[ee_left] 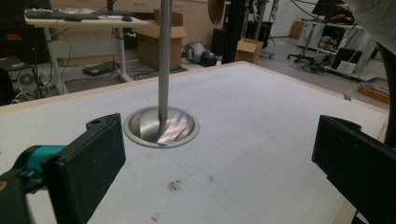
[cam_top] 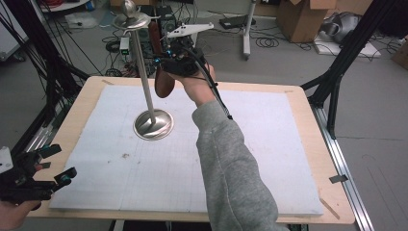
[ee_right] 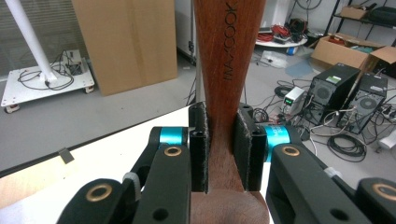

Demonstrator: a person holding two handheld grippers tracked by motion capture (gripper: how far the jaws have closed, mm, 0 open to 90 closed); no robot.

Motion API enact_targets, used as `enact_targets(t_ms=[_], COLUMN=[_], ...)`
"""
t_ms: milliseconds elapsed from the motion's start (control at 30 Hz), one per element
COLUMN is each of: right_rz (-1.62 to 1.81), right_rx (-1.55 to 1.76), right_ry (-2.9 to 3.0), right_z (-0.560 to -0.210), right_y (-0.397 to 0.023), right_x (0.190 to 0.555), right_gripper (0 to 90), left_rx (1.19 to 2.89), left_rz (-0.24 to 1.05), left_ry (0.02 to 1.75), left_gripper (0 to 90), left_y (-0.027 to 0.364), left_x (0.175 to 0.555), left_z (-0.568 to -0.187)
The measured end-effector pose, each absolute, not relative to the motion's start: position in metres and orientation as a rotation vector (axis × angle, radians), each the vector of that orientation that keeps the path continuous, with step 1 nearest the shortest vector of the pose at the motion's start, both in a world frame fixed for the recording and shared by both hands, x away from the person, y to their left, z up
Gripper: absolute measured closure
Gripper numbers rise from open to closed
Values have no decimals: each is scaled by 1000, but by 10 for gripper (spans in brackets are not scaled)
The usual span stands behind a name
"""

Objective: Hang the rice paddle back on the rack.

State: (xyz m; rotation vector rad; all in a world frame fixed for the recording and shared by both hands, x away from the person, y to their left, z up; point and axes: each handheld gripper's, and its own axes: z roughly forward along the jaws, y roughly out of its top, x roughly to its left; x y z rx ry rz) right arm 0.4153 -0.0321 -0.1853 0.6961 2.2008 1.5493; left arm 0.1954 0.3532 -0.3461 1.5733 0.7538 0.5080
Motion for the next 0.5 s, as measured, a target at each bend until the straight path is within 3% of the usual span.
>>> enact_targets(t_ms=[500], right_rz=[1551], right_rx=[706], right_ry=[2197], right_z=[-187], right_y=[-27], right_x=[417], right_gripper=[777], left_rx=[1563], left_rz=[514], left_ry=[759], left_gripper=[31], left_y=[357], left_x=[192], left_z=[-345])
